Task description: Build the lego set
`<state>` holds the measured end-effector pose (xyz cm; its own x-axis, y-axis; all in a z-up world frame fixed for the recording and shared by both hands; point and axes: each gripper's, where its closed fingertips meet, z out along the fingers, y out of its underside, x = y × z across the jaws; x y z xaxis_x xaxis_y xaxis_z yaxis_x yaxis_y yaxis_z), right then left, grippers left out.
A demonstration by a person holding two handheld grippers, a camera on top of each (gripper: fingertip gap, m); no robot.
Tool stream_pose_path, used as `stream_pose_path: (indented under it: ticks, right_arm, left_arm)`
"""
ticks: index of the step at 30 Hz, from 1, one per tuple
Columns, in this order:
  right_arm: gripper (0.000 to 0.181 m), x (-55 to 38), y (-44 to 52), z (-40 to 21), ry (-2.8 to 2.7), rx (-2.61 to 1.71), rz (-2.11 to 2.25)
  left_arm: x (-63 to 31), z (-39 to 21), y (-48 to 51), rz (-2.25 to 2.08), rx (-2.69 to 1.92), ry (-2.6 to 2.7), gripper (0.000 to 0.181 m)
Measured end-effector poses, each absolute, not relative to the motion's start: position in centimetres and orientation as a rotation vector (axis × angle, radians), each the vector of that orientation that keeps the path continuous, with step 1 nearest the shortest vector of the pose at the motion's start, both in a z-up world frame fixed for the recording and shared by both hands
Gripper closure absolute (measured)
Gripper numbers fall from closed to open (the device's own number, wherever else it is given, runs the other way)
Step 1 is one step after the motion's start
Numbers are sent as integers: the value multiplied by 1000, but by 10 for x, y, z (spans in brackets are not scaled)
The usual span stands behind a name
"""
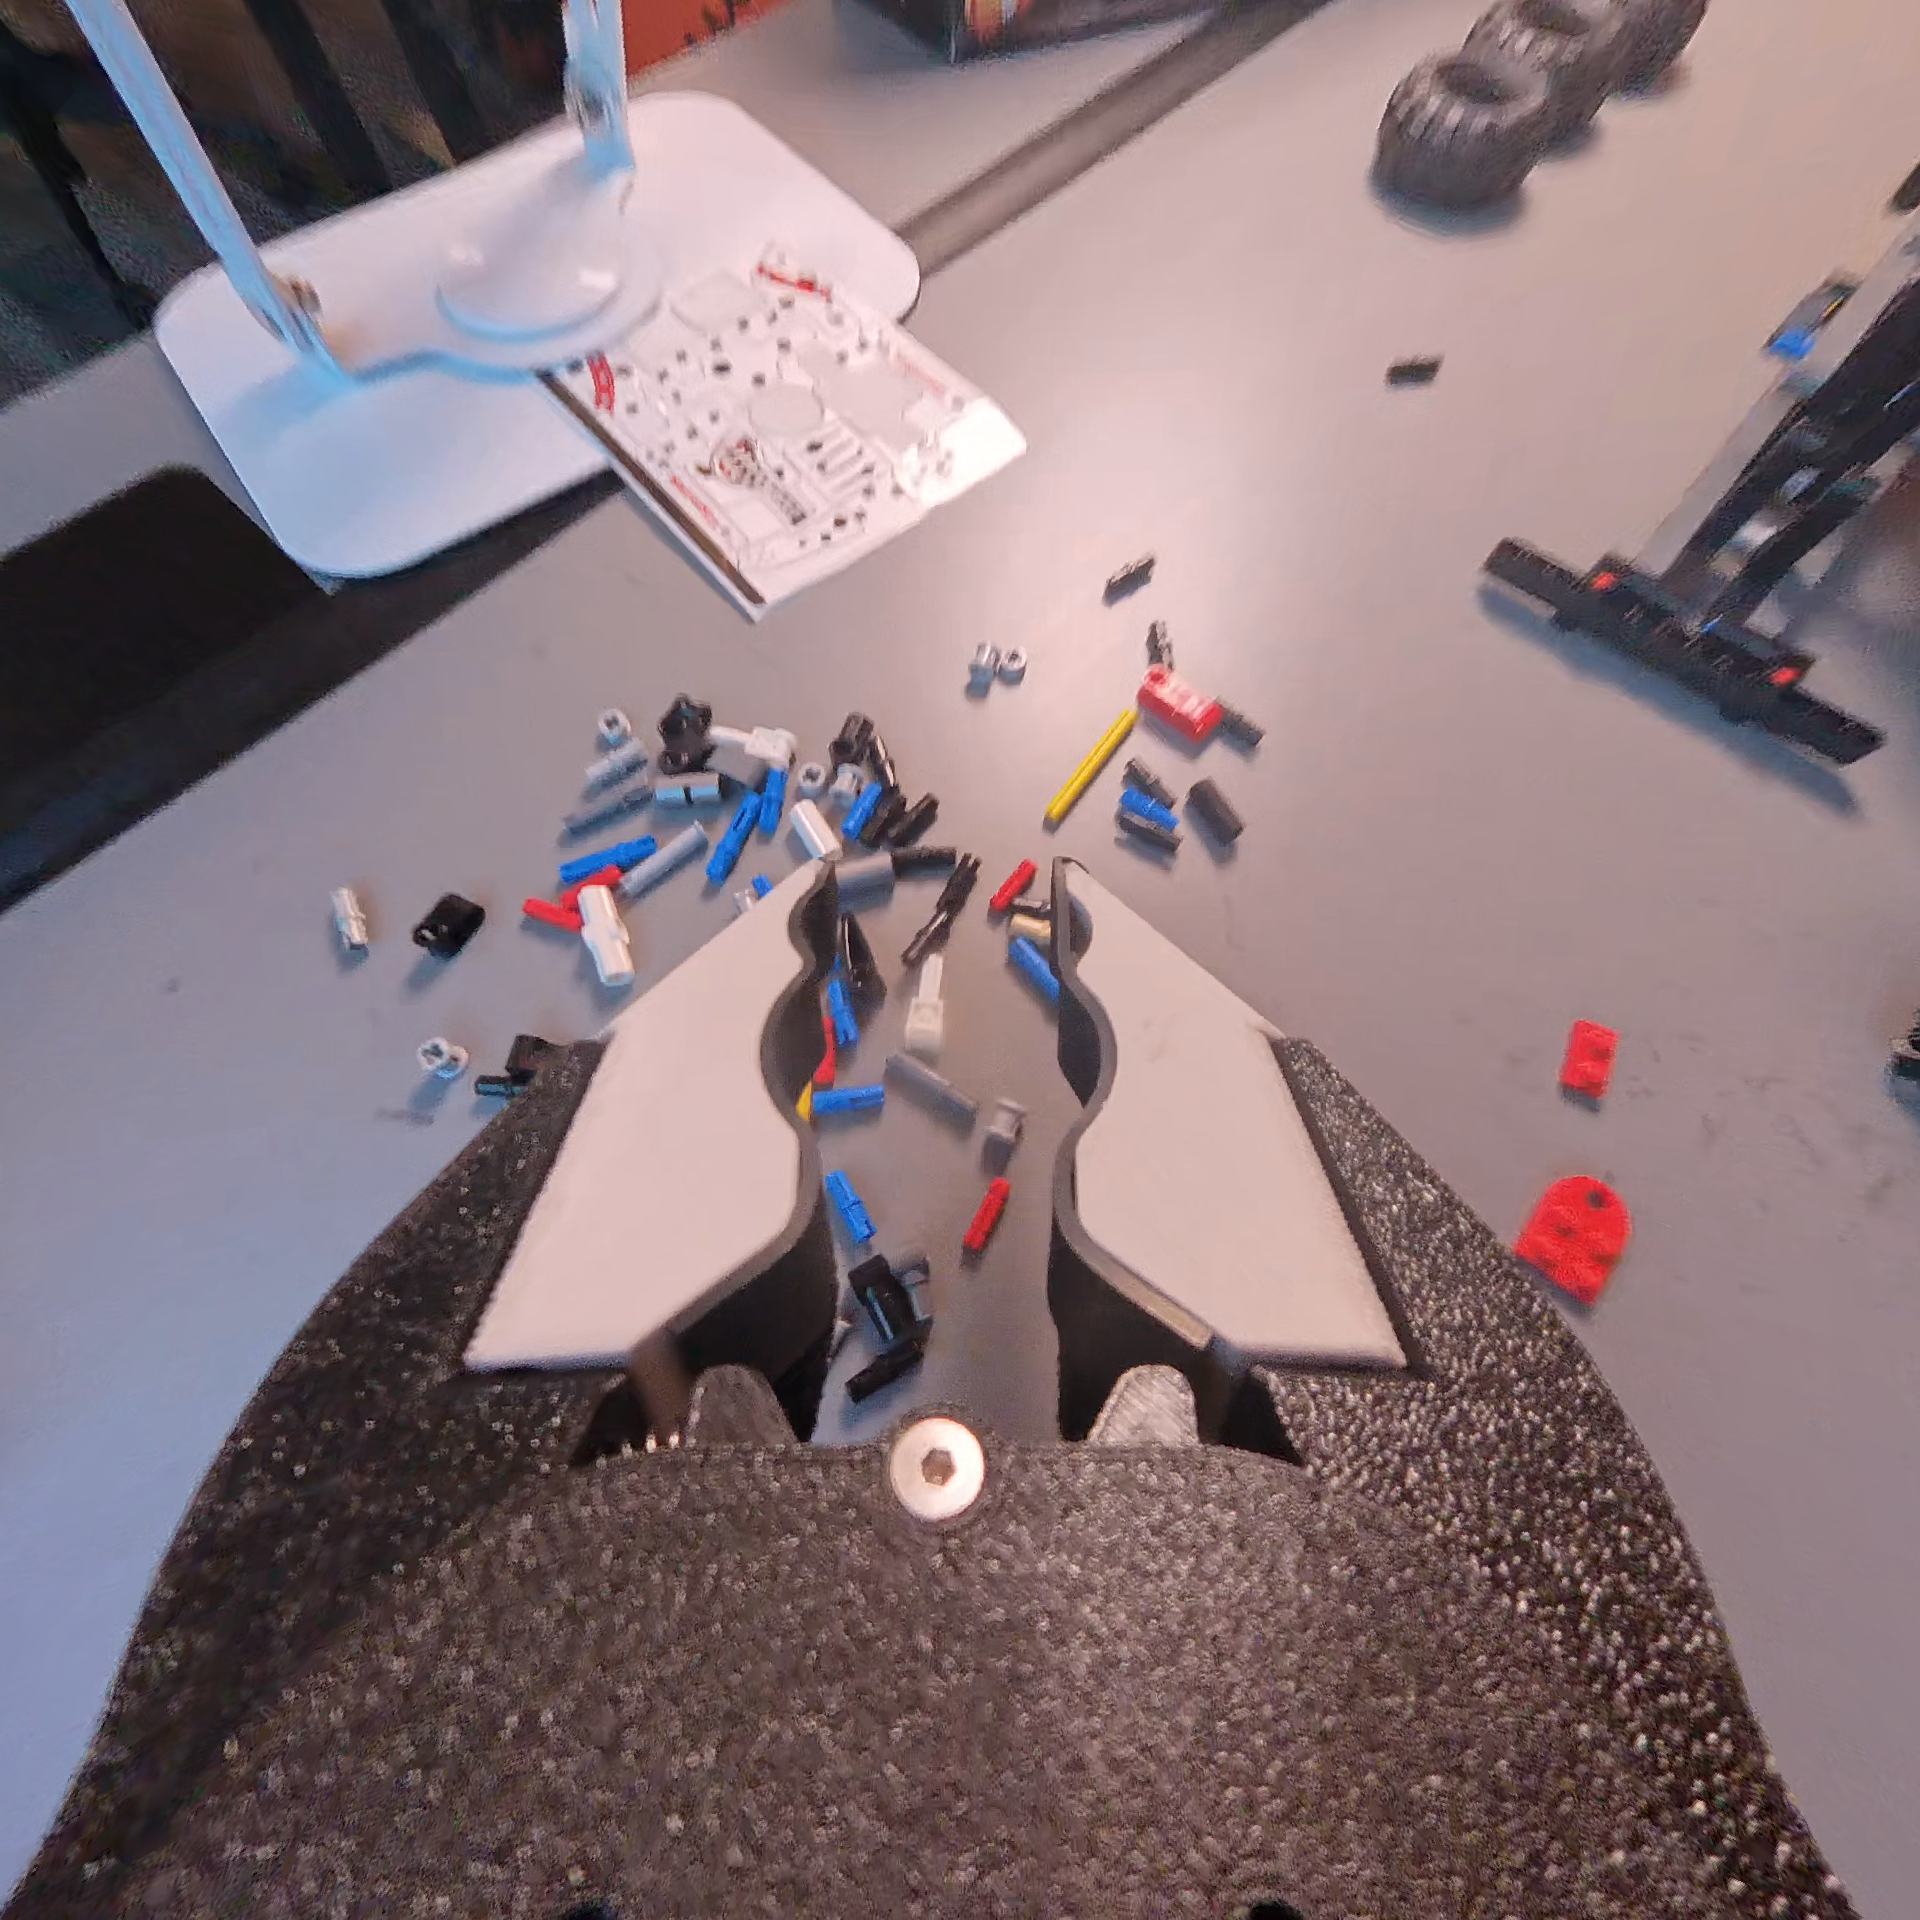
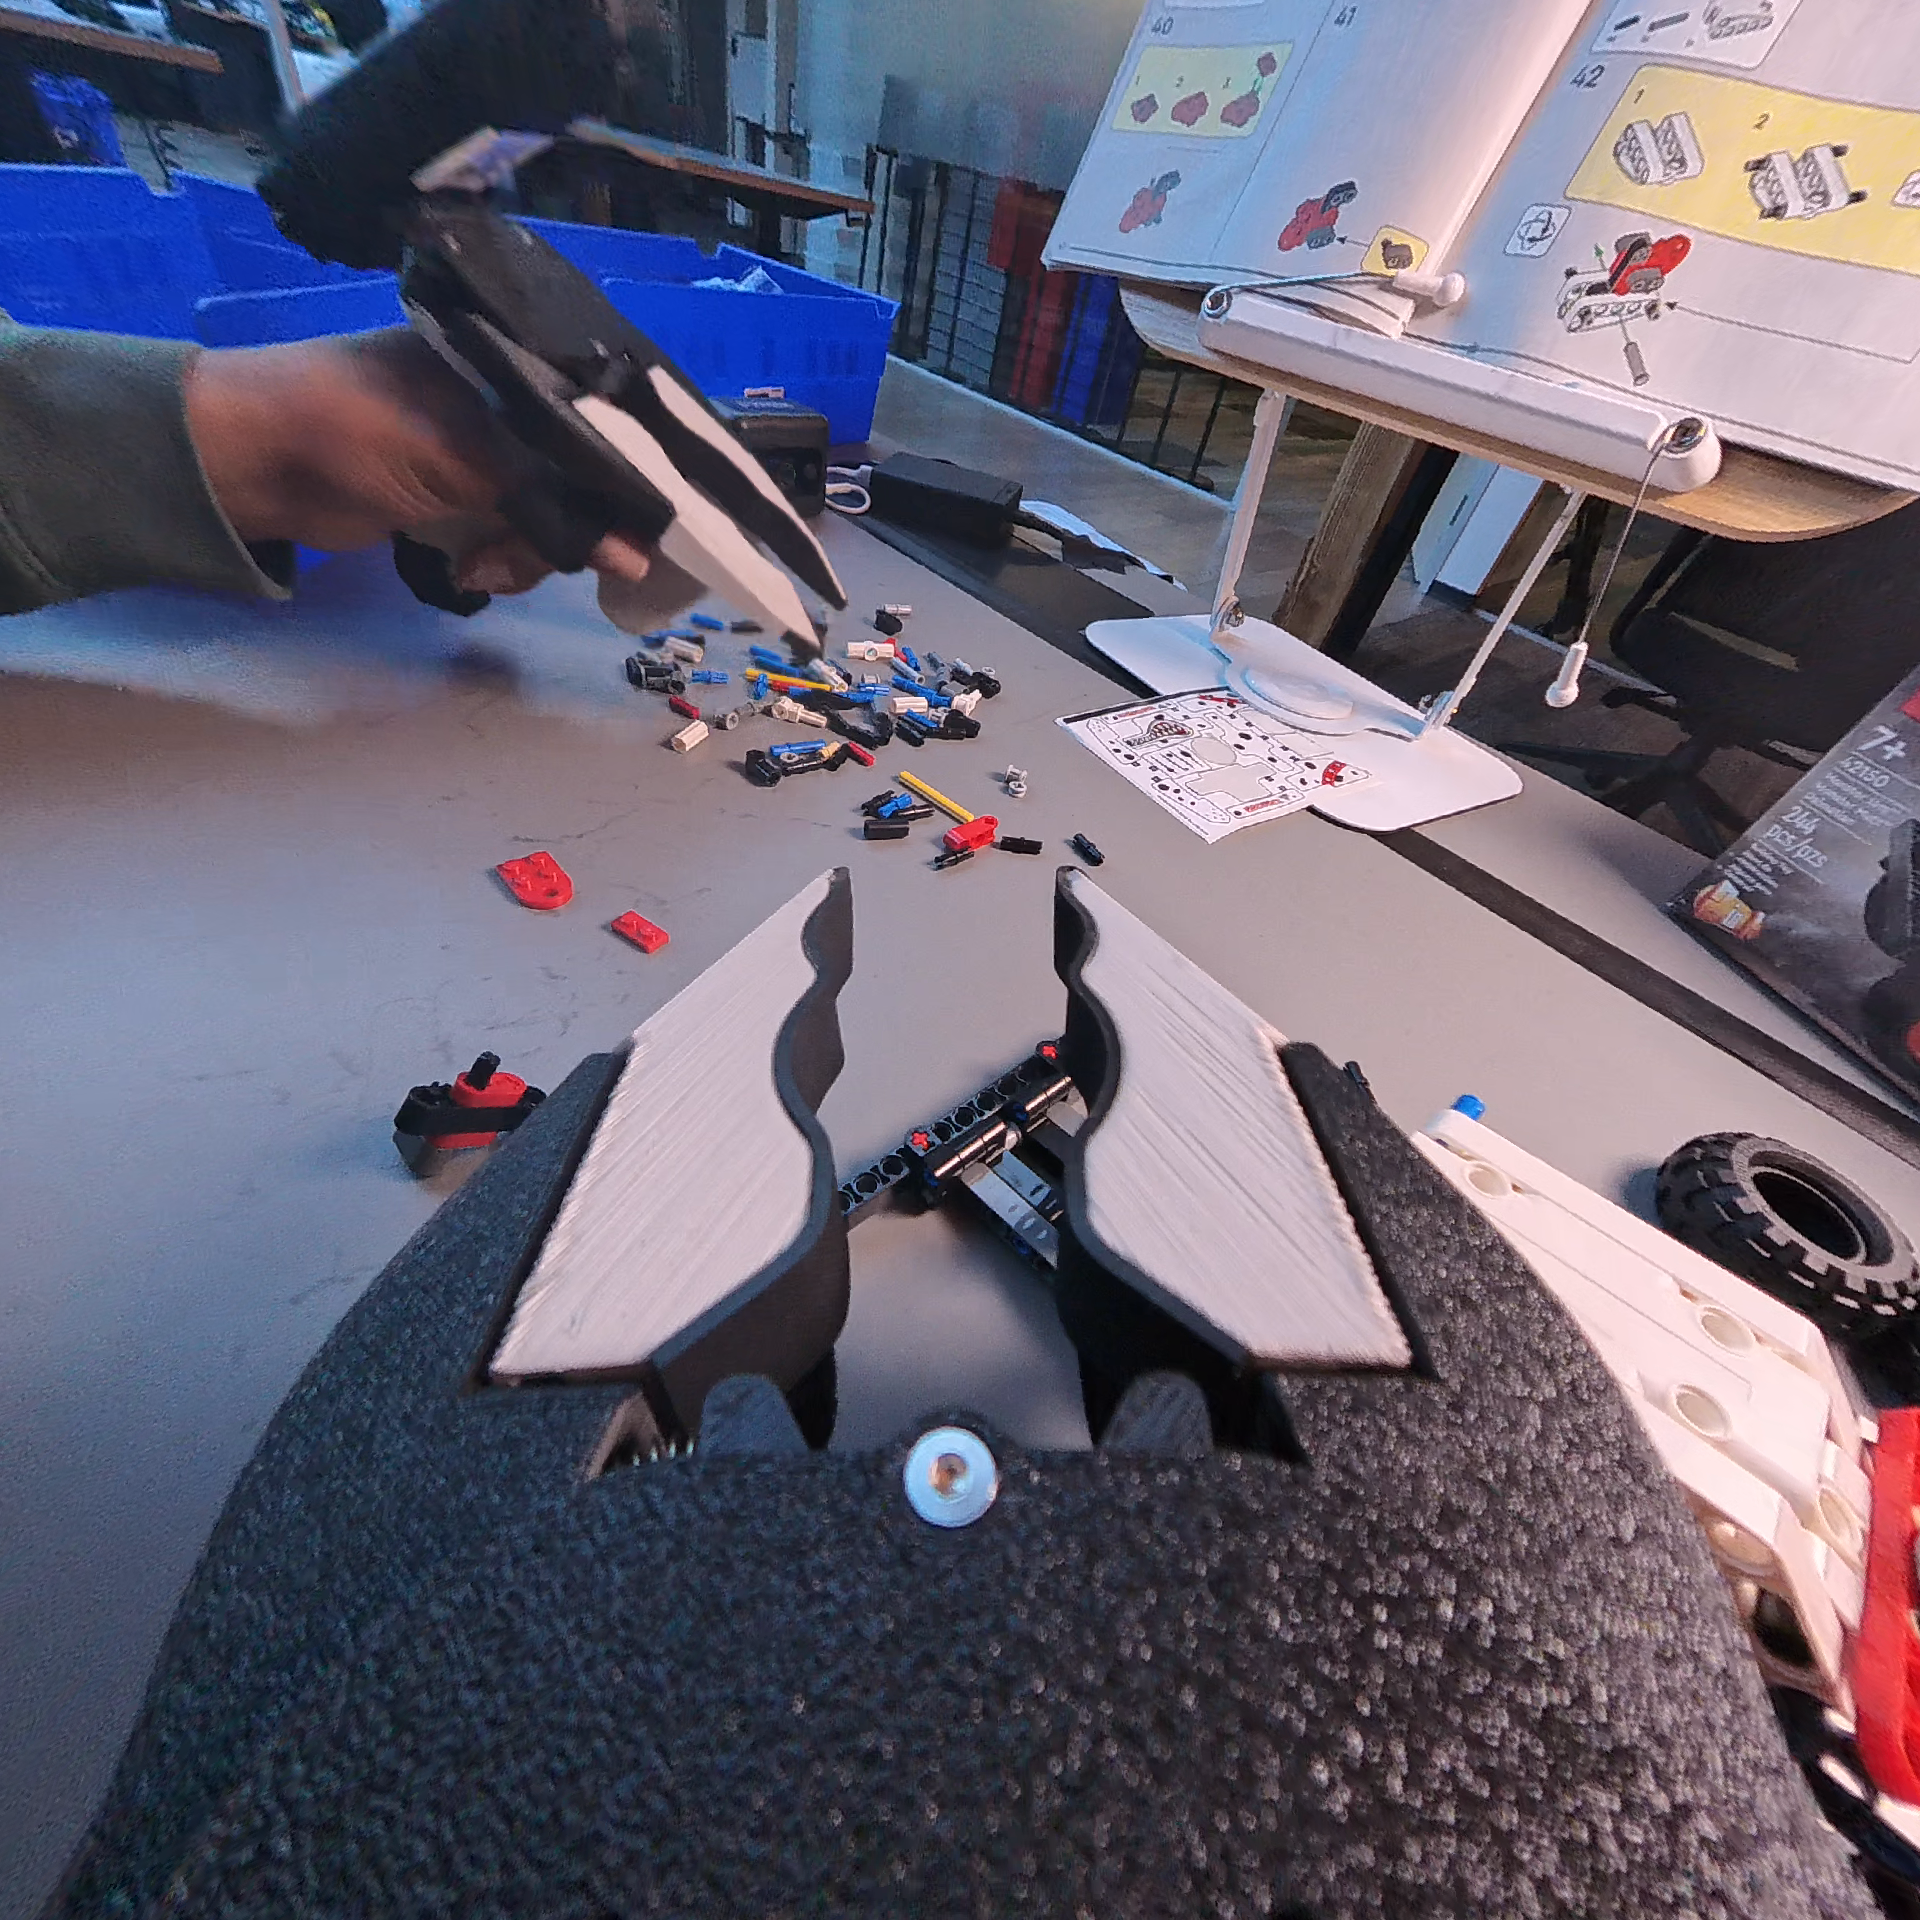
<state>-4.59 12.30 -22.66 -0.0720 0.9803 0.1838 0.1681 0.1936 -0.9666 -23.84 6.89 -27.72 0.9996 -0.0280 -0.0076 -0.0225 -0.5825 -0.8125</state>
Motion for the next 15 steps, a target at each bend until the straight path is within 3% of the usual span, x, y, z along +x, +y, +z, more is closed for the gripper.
stream_pose_path:
  ticks: [4,8,11,15]
  right_arm:
    - [143,-45,125,-226,-1454,-1163,1005]
    - [143,-45,123,-227,-1457,-1166,1009]
    - [143,-47,119,-227,-1467,-1158,1014]
    - [143,-50,116,-228,-1475,-1150,1010]
  left_arm:
    - [-234,-190,38,53,-2009,22,140]
    - [-312,-126,-62,388,-2066,-132,142]
    - [-394,-139,-160,513,-2341,-344,143]
    - [-456,-221,-252,270,-2727,-566,138]
